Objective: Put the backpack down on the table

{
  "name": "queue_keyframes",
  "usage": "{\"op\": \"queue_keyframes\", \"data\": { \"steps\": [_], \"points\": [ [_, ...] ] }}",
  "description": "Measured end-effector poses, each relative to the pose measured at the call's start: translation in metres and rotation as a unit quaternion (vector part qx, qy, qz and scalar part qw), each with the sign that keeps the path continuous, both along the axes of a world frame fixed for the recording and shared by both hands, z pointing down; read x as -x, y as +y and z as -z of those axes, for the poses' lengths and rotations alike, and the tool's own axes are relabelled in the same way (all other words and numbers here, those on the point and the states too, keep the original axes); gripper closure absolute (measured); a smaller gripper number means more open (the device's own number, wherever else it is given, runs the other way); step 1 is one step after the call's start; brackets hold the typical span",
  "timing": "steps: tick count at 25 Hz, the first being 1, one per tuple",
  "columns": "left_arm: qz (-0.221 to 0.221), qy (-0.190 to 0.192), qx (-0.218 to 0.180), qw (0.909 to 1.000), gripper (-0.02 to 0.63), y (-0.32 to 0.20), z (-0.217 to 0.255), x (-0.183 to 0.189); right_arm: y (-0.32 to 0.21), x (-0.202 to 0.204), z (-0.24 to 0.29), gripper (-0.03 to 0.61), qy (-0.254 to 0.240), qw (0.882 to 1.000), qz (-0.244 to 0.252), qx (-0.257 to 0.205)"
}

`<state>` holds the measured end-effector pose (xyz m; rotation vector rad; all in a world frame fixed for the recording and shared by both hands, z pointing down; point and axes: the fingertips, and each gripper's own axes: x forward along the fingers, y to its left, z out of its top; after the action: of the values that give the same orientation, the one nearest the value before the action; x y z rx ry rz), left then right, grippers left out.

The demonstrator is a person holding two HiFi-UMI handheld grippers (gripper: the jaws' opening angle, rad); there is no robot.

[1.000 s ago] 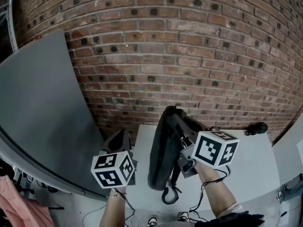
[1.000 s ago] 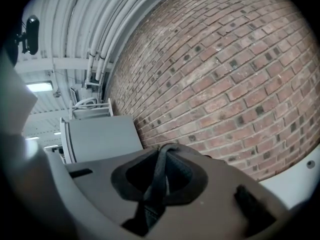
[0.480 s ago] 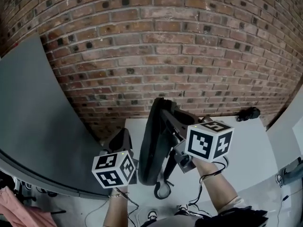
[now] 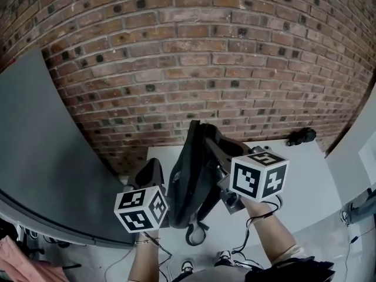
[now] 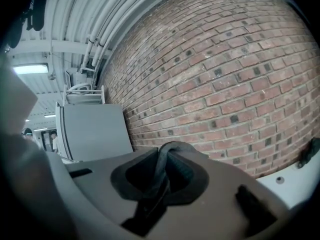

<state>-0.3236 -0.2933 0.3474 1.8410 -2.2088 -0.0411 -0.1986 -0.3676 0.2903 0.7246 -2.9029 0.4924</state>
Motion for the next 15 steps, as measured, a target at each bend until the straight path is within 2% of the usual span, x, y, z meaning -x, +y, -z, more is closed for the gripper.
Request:
{"op": "queue_keyframes", "data": {
  "steps": [15],
  "points": [
    [-0.056, -0.003, 0.017, 0.9983, 0.601, -0.025, -0.01, -0.067, -0.018, -0.066, -0.024, 0.526, 0.025, 0.998, -0.053, 0.013]
  ]
}}
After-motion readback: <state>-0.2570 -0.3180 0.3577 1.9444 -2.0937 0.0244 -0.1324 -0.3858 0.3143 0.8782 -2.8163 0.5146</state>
